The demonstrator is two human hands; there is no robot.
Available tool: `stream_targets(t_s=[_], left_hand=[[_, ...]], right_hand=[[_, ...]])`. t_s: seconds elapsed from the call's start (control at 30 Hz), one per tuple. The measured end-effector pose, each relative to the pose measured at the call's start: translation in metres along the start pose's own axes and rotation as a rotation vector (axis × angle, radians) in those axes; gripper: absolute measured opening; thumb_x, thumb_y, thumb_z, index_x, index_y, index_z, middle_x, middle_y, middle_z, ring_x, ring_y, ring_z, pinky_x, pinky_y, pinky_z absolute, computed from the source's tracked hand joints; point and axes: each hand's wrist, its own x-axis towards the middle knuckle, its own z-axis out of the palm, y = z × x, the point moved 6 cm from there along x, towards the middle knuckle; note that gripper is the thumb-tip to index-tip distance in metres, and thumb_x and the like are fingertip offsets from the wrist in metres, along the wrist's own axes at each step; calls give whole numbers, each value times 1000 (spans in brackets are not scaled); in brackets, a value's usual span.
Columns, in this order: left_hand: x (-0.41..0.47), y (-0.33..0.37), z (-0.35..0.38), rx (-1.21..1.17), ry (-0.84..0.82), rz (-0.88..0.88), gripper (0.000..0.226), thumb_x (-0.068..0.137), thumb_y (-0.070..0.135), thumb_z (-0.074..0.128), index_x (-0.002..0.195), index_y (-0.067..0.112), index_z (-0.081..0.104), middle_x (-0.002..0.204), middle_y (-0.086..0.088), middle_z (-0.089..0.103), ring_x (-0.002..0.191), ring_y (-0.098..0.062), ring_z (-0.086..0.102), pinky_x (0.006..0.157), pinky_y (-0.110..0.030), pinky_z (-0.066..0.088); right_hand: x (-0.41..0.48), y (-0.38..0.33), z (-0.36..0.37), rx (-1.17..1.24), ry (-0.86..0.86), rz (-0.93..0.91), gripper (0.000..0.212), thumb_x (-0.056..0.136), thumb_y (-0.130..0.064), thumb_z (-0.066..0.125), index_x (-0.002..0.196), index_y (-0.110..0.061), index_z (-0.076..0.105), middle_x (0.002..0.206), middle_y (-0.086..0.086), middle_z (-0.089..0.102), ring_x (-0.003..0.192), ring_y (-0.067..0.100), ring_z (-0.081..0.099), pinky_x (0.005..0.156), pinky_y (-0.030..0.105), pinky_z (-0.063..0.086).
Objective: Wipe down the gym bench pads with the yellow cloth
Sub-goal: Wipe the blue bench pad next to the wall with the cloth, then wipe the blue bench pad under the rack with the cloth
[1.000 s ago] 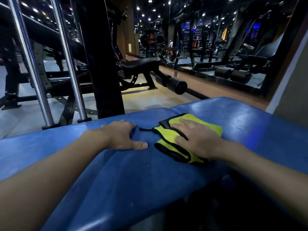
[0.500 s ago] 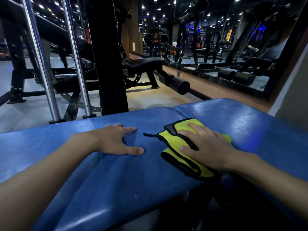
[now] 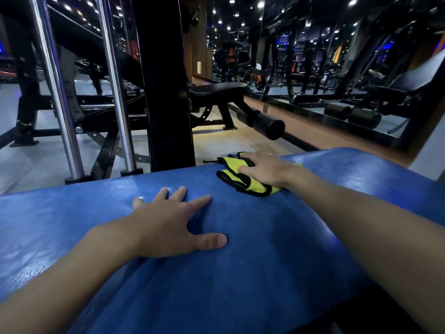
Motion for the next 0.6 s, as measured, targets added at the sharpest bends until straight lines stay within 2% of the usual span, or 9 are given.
stream_targets(t_s=[0.07, 0.17, 0.4, 0.5, 0.6], left_hand=[[-1, 0, -1, -7, 10, 0, 114, 49, 104, 14, 151, 56, -5, 164, 8, 7, 152, -21, 3, 115, -63, 15], [-2, 1, -3, -14, 25, 9, 116, 48, 104, 15, 151, 56, -2, 164, 7, 8, 152, -22, 6, 112, -63, 19], [-12, 3, -8, -86, 51, -4, 99, 68, 94, 34, 154, 51, 11, 167, 3, 8, 154, -25, 4, 115, -65, 14], [-21, 6, -15, -117, 100, 5, 84, 81, 83, 44, 153, 46, 24, 162, 4, 22, 150, -21, 18, 113, -61, 20], [-35, 12, -18, -169, 150, 29, 76, 84, 78, 47, 150, 41, 35, 152, 6, 35, 143, -19, 33, 109, -56, 27]], right_hand=[[4, -1, 0, 5, -4, 10, 74, 81, -76, 29, 149, -48, 25, 153, 2, 32, 138, 35, 33, 110, 55, 32], [-14, -2, -1, -12, 25, 3, 62, 90, -68, 29, 149, -48, 26, 159, -1, 27, 143, 31, 29, 112, 54, 26], [-99, -1, 5, -124, 66, -26, 55, 95, -62, 29, 148, -49, 26, 164, -4, 18, 150, 23, 18, 115, 51, 17], [-142, -4, 7, -146, 81, -43, 54, 96, -63, 27, 149, -49, 25, 165, -5, 16, 150, 20, 15, 118, 49, 14], [-180, -9, 11, -164, 87, -43, 58, 93, -66, 24, 148, -50, 23, 165, -6, 14, 151, 19, 14, 119, 48, 12]])
